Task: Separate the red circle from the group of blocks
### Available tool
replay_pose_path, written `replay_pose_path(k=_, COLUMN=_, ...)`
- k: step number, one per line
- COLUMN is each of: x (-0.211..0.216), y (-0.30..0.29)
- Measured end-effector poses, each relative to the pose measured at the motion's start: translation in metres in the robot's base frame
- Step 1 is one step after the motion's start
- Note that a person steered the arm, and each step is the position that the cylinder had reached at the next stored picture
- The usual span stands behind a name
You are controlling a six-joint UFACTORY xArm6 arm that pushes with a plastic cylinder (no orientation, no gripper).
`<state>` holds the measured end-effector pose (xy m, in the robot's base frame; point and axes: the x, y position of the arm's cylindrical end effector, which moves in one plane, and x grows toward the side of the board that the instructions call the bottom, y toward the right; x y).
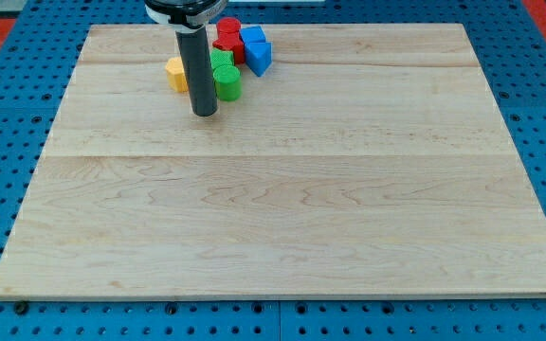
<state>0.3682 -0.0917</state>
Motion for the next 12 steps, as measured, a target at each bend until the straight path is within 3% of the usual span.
replay_pose_path(k=7, x=-0.012, y=0.007)
replay_pose_path(k=8, x=0.001, y=0.009)
replay_pose_path(k=9, x=0.031, y=0.028)
replay_pose_path(k=10, x=0.034, y=0.107)
replay_pose_path(k=11, x=0.002, y=0.194)
replay_pose_path(k=12, x=-0.022, y=0.224)
